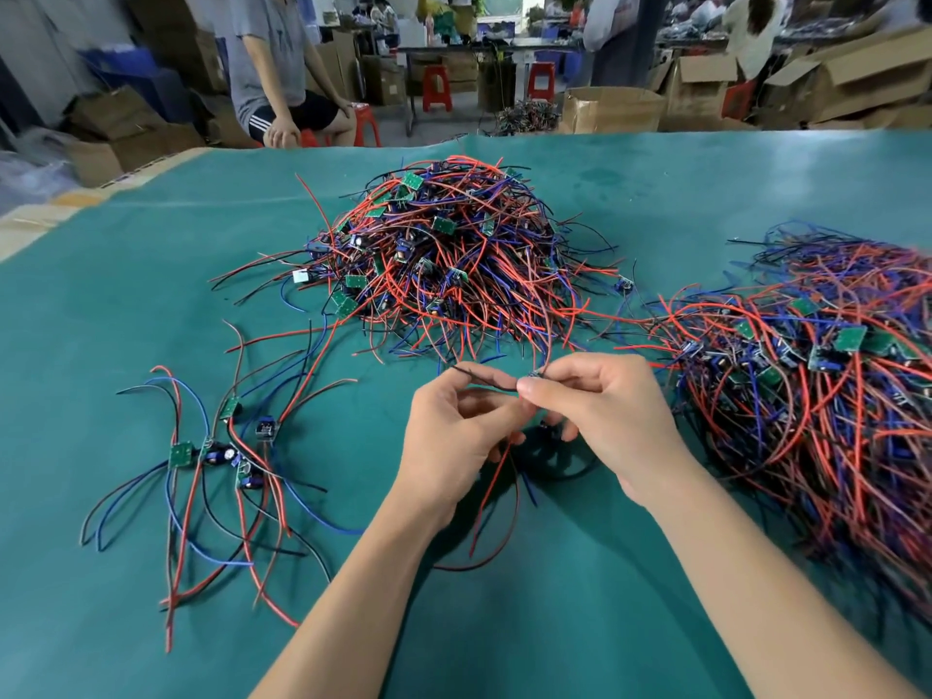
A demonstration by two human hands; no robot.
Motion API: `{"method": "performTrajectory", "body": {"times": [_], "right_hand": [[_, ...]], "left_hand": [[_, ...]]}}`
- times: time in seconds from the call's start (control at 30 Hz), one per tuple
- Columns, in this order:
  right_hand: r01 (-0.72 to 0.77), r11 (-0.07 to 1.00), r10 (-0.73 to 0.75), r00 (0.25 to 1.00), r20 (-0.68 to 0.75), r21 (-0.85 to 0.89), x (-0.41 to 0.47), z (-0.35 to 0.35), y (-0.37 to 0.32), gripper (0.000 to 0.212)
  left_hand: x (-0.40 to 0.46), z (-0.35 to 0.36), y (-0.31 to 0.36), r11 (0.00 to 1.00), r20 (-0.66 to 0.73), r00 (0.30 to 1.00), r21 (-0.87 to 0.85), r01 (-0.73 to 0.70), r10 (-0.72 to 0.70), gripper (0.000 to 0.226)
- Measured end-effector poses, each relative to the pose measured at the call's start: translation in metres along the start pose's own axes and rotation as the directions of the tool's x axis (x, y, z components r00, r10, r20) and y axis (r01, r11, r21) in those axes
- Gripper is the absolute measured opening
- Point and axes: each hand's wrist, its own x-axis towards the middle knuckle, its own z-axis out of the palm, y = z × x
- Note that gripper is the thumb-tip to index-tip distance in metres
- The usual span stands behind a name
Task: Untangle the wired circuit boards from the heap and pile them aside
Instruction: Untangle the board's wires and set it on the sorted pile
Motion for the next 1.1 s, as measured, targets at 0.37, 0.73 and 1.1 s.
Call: {"method": "performTrajectory", "body": {"times": [0.37,0.73,1.1], "right_hand": [[0.019,0.996,-0.021,1.0,-0.023,-0.088,0.0,-0.006,-0.003,0.013],[-0.001,0.991,0.021,0.989,-0.149,0.136,0.005,-0.017,-0.009,0.012],[0.109,0.936,0.056,0.894,-0.445,0.336,0.008,-0.048,-0.023,0.024]], "left_hand": [[0.001,-0.001,-0.005,0.974,-0.065,0.994,0.215,-0.077,0.093,0.01],[0.001,0.003,-0.002,0.993,-0.019,0.999,0.114,-0.045,0.047,0.018],[-0.001,0.004,0.0,0.998,0.073,0.997,-0.04,0.042,-0.039,0.013]]}}
